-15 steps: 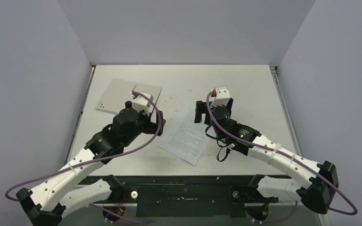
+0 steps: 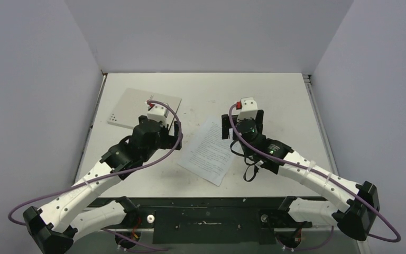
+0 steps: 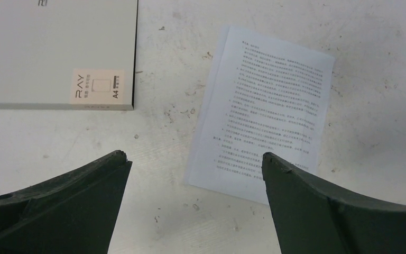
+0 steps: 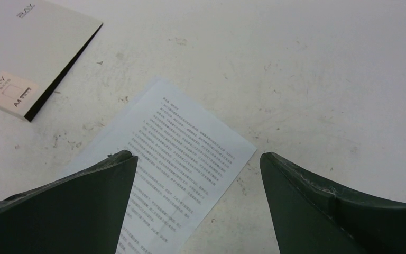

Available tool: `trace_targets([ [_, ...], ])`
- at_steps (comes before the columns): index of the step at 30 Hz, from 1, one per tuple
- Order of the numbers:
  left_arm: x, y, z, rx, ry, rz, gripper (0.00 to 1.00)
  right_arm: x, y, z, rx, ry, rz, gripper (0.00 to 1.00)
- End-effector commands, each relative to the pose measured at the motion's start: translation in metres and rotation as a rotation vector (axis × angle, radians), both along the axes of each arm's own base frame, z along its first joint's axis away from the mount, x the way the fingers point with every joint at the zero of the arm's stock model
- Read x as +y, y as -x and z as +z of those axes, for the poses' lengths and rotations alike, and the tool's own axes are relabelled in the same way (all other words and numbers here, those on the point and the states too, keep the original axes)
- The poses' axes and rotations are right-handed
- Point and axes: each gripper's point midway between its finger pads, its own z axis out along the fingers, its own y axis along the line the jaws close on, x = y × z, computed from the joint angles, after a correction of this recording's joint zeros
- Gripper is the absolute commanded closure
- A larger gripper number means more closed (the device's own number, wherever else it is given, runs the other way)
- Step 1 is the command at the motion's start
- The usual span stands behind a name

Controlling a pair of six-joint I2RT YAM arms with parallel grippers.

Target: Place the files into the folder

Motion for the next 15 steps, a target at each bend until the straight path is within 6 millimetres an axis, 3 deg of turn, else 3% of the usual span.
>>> trace_targets([
  [1,0.001,-0.004,0.015,0.019,0.088,0.082,0.04,0.007,-0.007,-0.012,0.053,0.027,0.014,0.10],
  [5,-0.002,-0.004,0.000,0.080,0.120,0.130,0.04,0.018,-0.009,-0.048,0.151,0.028,0.051,0.10],
  [15,-0.030,-0.015,-0.070,0.217,0.135,0.137,0.04,0.021,-0.010,-0.120,0.358,-0.069,0.017,0.10],
])
